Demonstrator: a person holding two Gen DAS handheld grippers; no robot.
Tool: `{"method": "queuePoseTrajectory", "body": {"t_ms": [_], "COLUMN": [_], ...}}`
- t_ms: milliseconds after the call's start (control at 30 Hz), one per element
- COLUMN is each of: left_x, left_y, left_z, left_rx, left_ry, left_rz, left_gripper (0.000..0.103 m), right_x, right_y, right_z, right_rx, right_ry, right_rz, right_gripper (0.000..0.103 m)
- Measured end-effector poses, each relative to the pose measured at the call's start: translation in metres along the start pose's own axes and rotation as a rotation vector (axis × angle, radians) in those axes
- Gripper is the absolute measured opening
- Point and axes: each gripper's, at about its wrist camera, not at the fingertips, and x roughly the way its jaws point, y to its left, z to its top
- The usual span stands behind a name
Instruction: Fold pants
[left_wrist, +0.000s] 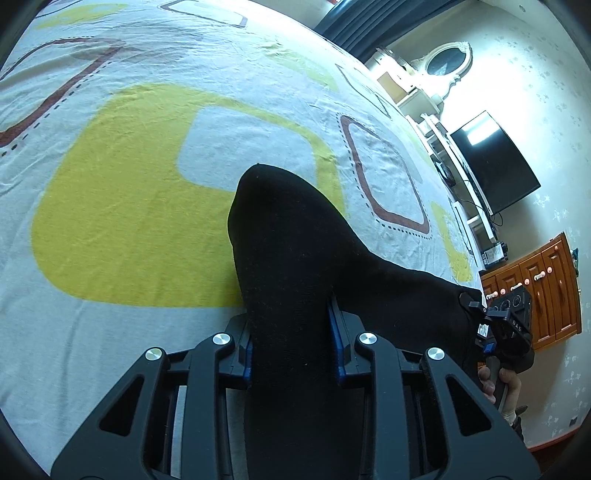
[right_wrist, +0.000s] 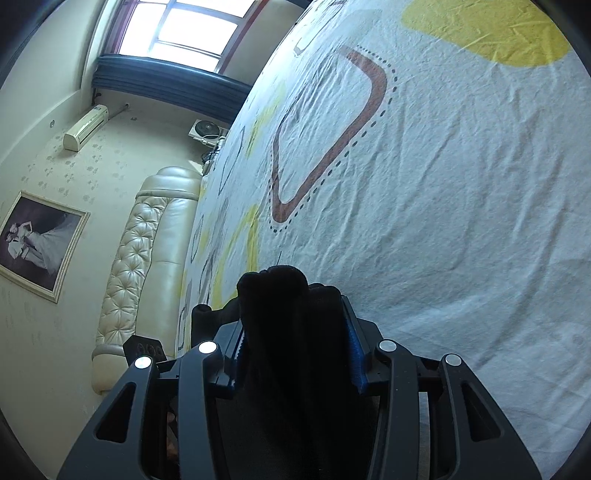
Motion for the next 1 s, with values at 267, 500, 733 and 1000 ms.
{"method": "queuePoseTrajectory", "body": {"t_ms": [267,500,733,1000], "left_x": [-0.025,-0.04,-0.045,-0.072], "left_y": [0.041,0.072,0.084,0.09], "left_z": [0.015,0.028,0.023,-0.008], "left_rx": [-0.028,-0.045,-0.047,-0.058], "left_ry": [-0.023,-0.035,-0.033,0.003], "left_rz": [0.037,0.048,-0.06,-0.17], "left_gripper": [0.029,0.029,0.042,0.064], "right_x": [0.046,0.076,0.072,0.048], "right_y": [0.024,0.037,0.03,0.026], "right_z": [-0.005,-0.009,-0.012,-0.034], "right_rx": [-0.017,-0.027,-0.008,-0.009], "right_ry": [0.052,0.084,0.086,0.173], "right_rz": [0.021,0.04,0.036,0.042], "right_gripper": [0.044,0.044,0.052,0.071]}}
